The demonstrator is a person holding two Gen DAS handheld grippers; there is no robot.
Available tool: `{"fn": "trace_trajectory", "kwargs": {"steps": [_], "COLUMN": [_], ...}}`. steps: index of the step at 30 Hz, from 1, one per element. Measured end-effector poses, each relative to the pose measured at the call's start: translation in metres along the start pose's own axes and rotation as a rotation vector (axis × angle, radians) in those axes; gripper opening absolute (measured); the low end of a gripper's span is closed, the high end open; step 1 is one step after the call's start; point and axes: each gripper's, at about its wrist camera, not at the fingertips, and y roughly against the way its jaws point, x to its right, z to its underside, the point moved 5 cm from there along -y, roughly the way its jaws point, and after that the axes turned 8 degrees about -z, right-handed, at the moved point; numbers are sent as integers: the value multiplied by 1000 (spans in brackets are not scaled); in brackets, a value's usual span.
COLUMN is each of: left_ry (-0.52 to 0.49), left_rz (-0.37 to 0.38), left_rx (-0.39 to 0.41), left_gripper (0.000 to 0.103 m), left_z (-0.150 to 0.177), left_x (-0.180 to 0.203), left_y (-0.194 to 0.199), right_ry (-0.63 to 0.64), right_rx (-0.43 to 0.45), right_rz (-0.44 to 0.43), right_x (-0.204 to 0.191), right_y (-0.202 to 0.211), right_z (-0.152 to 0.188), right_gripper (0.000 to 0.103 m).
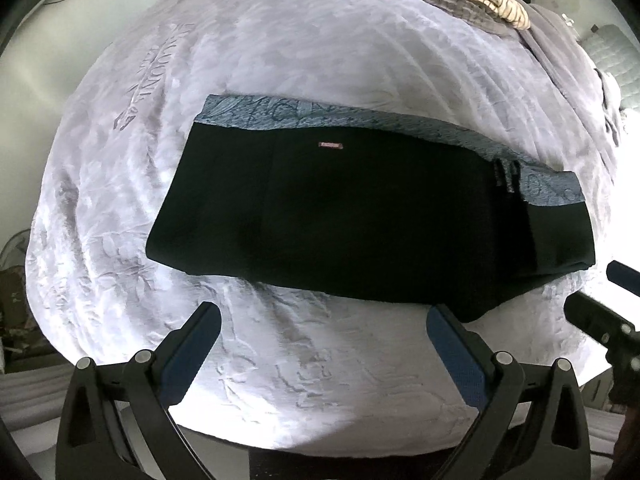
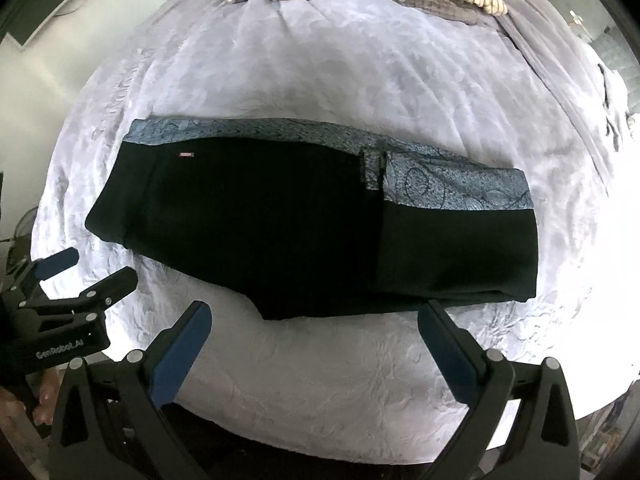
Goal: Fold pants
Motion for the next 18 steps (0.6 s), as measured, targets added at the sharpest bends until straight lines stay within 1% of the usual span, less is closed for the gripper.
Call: {"fn": "trace_trajectory", "kwargs": {"steps": [6,11,18], "left_ry": [-2,-7,-5], "left_rz": [0,-36,-31], "left_rx": [-1,5,-12], "left_gripper": [103,103,103], "left_z": [0,0,0], "left_x": [-3,-3,-6], "left_y": [-1,-3,-10], "right_ry": [-34,-60,-94], "right_rx": [-29,-48,-58], "right_rz": [10,14,8], "right_x": [4,9,16], "right_y": [-7,-10,-15], "right_z": [2,4,8], "right_gripper": [103,103,103]}}
